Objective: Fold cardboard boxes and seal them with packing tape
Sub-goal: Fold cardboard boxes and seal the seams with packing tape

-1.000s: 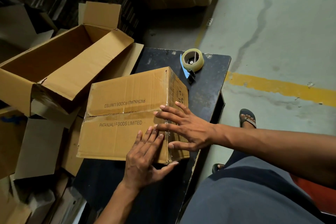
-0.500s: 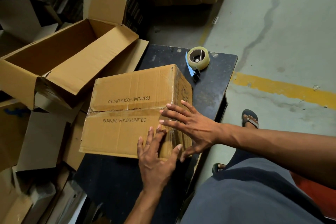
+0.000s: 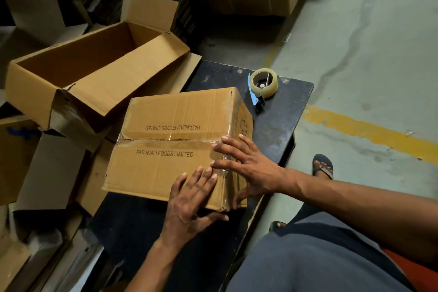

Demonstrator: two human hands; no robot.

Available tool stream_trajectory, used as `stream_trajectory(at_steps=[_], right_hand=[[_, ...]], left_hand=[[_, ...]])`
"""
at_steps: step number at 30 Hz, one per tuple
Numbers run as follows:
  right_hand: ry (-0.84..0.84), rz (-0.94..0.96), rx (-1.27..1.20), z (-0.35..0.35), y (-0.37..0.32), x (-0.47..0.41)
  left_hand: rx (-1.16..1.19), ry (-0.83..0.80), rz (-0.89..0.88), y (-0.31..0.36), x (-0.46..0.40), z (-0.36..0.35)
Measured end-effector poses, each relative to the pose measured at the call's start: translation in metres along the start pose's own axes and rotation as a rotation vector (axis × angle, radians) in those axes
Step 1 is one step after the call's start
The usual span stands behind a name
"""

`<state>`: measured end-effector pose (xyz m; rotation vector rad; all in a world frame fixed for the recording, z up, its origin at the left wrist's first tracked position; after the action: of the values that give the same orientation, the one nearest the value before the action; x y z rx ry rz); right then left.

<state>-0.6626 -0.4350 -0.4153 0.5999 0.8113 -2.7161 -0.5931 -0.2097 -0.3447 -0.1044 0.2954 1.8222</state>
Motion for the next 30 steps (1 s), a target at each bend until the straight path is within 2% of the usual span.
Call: stream_trajectory(at_steps=[4, 10, 14, 17, 20, 22, 24, 26, 28, 30], right_hand=[[0.041, -0.053, -0.079, 0.000, -0.011, 0.000], [0.118, -0.020, -0.018, -0.005, -0.009, 0.001], [0.103, -0.016, -0.012, 0.000, -0.008, -0.001], [0.044, -0.039, -0.025, 0.011, -0.012, -0.002], [-0.062, -0.073, -0.032, 0.034, -0.015, -0.009], [-0.069, -0.098, -0.020, 0.052, -0.013, -0.027], [-0.014, -0.122, 0.022, 0.069, -0.008, -0.056], [-0.032, -0.190, 0.046, 0.080, 0.004, -0.095], [-0.136, -0.275, 0.066, 0.086, 0.016, -0.142], [-0.272, -0.322, 0.125, 0.082, 0.028, -0.189]], left_hand=[[0.023, 0.080, 0.027, 0.005, 0.000, -0.002], [-0.026, 0.140, 0.004, 0.006, 0.003, -0.013], [0.047, 0.229, 0.082, 0.013, -0.002, -0.012], [0.161, 0.281, 0.213, 0.020, -0.010, -0.007], [0.307, 0.337, 0.385, 0.017, -0.018, 0.007], [0.376, 0.445, 0.539, 0.011, -0.025, 0.023], [0.458, 0.568, 0.827, 0.003, -0.032, 0.043], [0.504, 0.644, 1.159, -0.014, -0.029, 0.054], [0.570, 0.720, 1.417, -0.029, -0.024, 0.062], [0.651, 0.812, 1.579, -0.035, -0.018, 0.064]])
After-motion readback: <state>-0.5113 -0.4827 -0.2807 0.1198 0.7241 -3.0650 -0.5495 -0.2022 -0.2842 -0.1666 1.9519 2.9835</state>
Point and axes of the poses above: each hand's wrist, its own x-axis away from the middle knuckle, its own z-axis out of the back of the hand, y = z × x, the point moved 2 cm from there along -x, towards the middle knuckle, and after that the axes turned 2 degrees about x, right-handed, at the moved point
